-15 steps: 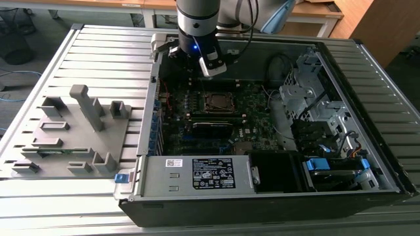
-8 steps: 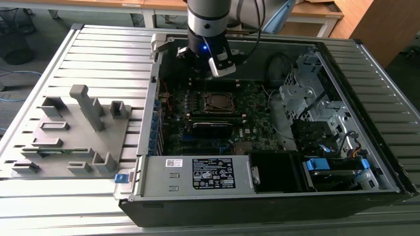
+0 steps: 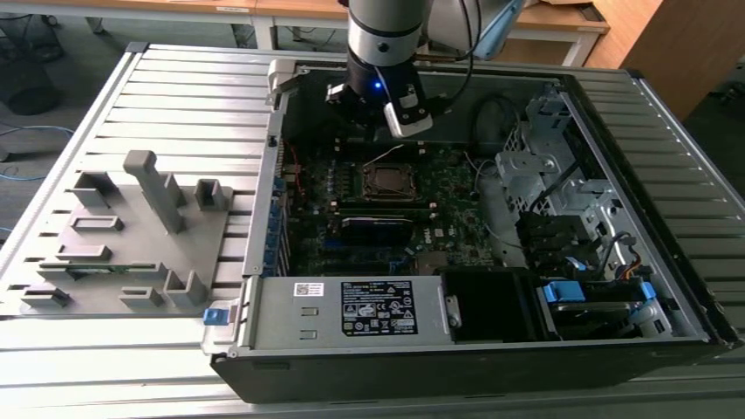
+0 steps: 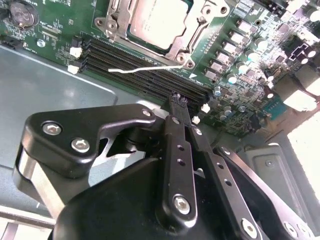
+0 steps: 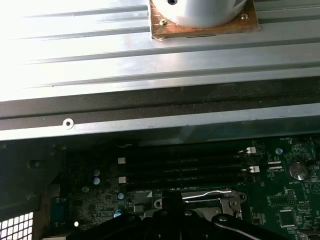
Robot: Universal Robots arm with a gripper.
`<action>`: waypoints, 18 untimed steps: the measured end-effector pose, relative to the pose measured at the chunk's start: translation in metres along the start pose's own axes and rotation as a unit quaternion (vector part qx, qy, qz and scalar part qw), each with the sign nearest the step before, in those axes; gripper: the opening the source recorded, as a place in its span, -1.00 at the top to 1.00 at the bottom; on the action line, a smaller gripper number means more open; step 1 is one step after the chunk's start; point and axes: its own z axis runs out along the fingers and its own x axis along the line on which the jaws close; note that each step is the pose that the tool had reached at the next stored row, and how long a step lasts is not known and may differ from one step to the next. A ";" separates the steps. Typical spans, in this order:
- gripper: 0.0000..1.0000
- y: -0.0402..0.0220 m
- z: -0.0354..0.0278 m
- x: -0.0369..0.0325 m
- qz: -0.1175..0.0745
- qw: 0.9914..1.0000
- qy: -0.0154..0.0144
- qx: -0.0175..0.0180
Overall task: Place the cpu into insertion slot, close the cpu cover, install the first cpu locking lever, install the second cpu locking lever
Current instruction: 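Install the first cpu locking lever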
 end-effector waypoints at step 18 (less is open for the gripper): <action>0.79 -0.0015 0.0070 -0.0032 0.000 1.000 -0.002 0.018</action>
